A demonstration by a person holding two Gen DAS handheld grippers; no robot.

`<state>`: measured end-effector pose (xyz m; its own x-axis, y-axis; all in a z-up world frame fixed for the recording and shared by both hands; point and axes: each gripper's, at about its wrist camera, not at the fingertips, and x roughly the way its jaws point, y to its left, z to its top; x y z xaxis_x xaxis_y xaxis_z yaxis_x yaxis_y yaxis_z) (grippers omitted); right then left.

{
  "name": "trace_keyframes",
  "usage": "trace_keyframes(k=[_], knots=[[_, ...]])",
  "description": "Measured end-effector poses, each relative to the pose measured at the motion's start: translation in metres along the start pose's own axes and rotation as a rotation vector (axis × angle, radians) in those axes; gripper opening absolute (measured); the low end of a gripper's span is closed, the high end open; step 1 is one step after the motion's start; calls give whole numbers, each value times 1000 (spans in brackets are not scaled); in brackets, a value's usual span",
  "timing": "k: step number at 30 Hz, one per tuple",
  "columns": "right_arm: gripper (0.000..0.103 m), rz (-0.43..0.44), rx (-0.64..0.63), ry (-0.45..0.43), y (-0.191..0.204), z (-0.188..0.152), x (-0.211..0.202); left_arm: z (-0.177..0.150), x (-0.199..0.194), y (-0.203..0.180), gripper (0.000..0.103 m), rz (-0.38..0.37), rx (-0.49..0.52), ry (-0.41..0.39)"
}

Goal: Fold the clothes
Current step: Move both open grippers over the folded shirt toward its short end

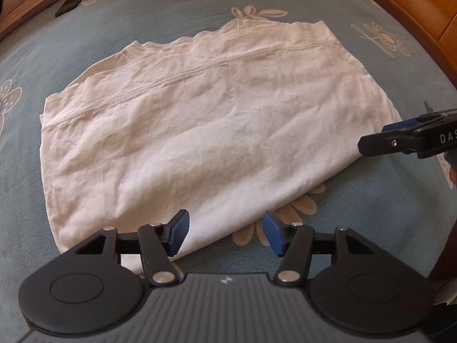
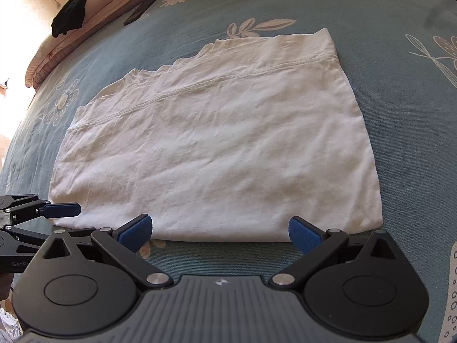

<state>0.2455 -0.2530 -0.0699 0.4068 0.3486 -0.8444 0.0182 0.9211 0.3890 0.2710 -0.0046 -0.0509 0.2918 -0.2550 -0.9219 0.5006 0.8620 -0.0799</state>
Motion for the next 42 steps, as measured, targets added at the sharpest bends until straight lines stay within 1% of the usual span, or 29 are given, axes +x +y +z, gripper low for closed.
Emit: trace_keyframes(k=[1,3,4,6,10,13,14,15,18,23,25,28,31,32,34,38,39,41,42], knots=[[103,40,3,-1,6,3,1,2,-4,-1,64,-25,2,-21],[103,123,20,16,18,6,9,6,1,-10,65,-67,41,-38],[103,152,29,32,22,7,13,8,5,-13,65,-87,52,-32],[103,178,44,68,30,6,25,6,14,-17,65,-118,56,-15],[103,86,50,81,21,0,27,-10,21,-8,66,-109,25,46],[103,69,44,72,19,2,19,-16,10,1,65,-96,0,54],[103,64,41,68,18,2,16,-15,7,1,65,-99,2,43],[103,61,39,65,18,3,14,-15,4,1,66,-103,6,33],[103,105,35,56,31,8,19,-7,5,-5,66,-132,31,5],[103,127,13,75,48,11,32,-6,17,-8,66,-172,0,21],[103,122,8,83,50,10,34,-12,18,-2,66,-156,-29,35],[103,108,-2,94,49,8,34,-18,6,9,67,-117,-41,17],[103,95,-3,99,49,11,36,-23,-8,28,72,1,-30,-31],[103,92,-3,95,50,12,36,-26,-11,36,74,31,-50,-36],[103,96,-11,95,54,16,38,-32,-11,53,74,61,-120,-23],[103,98,-56,98,68,21,42,-51,-8,84,73,86,-276,31],[103,99,-68,100,72,22,43,-53,-12,88,73,84,-296,23],[103,99,-91,105,80,22,45,-53,-22,90,74,89,-293,-31],[103,101,-99,110,84,22,47,-52,-22,91,75,91,-291,-43]])
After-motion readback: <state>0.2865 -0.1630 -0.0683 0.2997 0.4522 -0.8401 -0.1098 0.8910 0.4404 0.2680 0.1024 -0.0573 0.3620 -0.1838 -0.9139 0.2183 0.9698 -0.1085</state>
